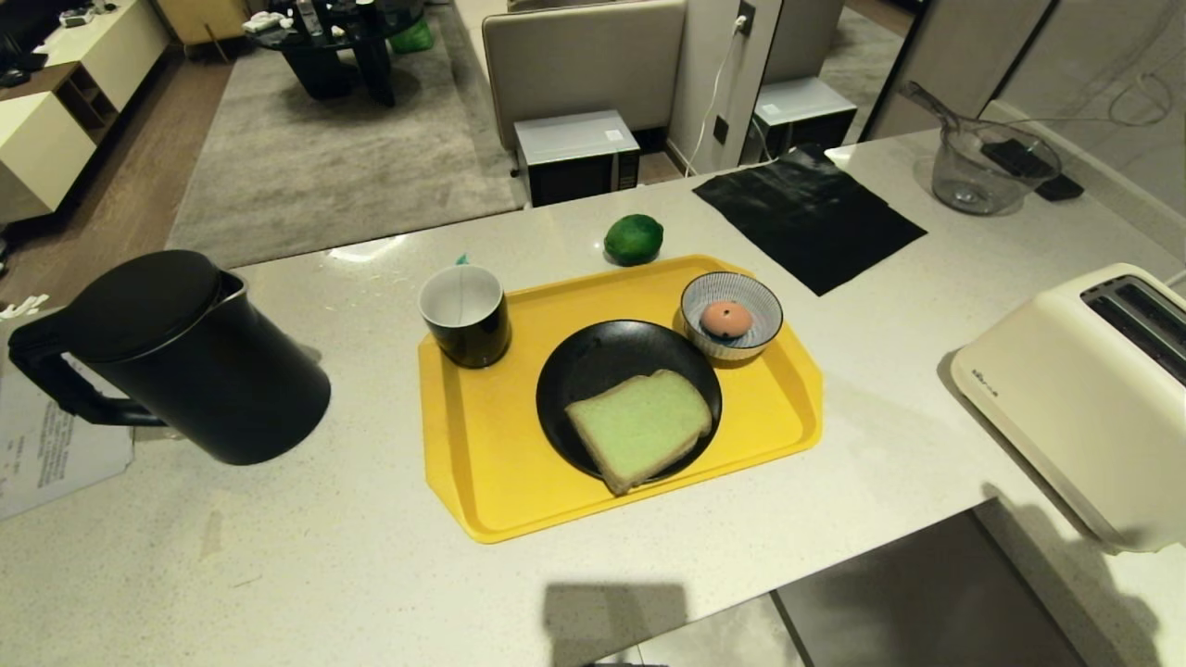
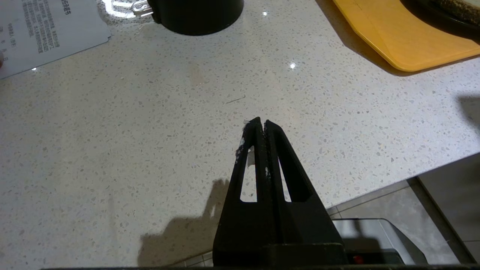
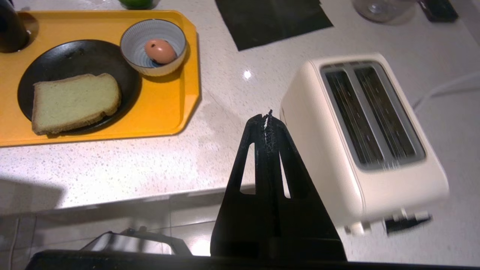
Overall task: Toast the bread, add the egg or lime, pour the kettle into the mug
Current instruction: Pick up the kettle
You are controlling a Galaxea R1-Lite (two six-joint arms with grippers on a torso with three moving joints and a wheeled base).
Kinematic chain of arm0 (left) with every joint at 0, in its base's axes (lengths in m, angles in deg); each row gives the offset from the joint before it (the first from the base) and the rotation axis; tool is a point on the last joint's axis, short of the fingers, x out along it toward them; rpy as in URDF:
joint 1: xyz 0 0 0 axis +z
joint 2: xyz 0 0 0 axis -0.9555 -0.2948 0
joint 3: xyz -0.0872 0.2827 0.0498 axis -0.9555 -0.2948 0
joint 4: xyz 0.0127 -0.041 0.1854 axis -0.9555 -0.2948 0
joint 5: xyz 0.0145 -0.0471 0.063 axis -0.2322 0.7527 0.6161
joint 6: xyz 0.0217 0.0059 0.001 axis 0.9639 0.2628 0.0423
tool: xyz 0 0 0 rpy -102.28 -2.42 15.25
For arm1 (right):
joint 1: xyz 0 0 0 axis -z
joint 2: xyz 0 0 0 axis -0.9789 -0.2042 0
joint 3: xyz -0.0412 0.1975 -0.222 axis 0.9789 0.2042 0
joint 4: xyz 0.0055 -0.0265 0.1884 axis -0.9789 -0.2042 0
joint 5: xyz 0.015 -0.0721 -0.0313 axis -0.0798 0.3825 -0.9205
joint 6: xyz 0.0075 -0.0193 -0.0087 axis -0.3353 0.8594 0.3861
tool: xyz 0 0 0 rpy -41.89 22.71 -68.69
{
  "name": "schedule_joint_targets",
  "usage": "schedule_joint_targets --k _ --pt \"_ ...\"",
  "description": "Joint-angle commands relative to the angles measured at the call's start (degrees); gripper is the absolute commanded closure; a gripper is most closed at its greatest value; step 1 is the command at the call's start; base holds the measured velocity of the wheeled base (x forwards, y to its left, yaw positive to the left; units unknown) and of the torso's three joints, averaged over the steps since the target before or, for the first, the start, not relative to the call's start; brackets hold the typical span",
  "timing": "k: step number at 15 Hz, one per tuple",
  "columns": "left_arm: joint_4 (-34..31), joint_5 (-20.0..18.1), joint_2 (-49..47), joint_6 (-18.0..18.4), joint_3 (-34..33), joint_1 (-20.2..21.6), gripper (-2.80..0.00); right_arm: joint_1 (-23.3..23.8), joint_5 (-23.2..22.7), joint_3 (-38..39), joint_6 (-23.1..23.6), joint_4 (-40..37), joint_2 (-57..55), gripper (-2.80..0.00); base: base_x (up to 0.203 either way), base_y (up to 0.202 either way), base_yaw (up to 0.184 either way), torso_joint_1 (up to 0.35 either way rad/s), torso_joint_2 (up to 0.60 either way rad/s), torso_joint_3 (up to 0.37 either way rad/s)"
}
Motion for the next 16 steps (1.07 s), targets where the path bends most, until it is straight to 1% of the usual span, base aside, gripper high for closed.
schedule_joint_targets --k 1,3,4,5,7,8,9,10,12,16 --pt "0.0 0.0 0.0 0.0 0.0 0.0 0.00 3.1 -0.5 6.1 -1.5 -0.4 11.4 0.00 0.000 0.000 0.000 0.000 0.00 0.000" --pt "0.0 0.0 0.0 0.0 0.0 0.0 0.00 5.0 -2.3 10.0 -2.2 -1.8 16.9 0.00 0.000 0.000 0.000 0.000 0.00 0.000" --pt "0.0 0.0 0.0 0.0 0.0 0.0 0.00 7.0 -3.5 10.9 -2.4 -4.5 18.9 0.00 0.000 0.000 0.000 0.000 0.00 0.000" --pt "0.0 0.0 0.0 0.0 0.0 0.0 0.00 8.7 -5.6 11.5 -3.0 -7.0 20.6 0.00 0.000 0.000 0.000 0.000 0.00 0.000" --pt "0.0 0.0 0.0 0.0 0.0 0.0 0.00 11.4 -12.0 12.6 -5.2 -11.6 24.4 0.00 0.000 0.000 0.000 0.000 0.00 0.000" --pt "0.0 0.0 0.0 0.0 0.0 0.0 0.00 12.3 -13.9 13.4 -6.3 -13.9 26.3 0.00 0.000 0.000 0.000 0.000 0.00 0.000" --pt "0.0 0.0 0.0 0.0 0.0 0.0 0.00 12.7 -14.8 14.6 -6.8 -17.4 28.0 0.00 0.000 0.000 0.000 0.000 0.00 0.000" --pt "0.0 0.0 0.0 0.0 0.0 0.0 0.00 12.8 -14.6 15.3 -7.1 -19.8 29.1 0.00 0.000 0.000 0.000 0.000 0.00 0.000" --pt "0.0 0.0 0.0 0.0 0.0 0.0 0.00 12.6 -13.8 17.4 -7.4 -20.5 32.3 0.00 0.000 0.000 0.000 0.000 0.00 0.000" --pt "0.0 0.0 0.0 0.0 0.0 0.0 0.00 12.5 -14.0 21.0 -7.2 -20.5 39.5 0.00 0.000 0.000 0.000 0.000 0.00 0.000"
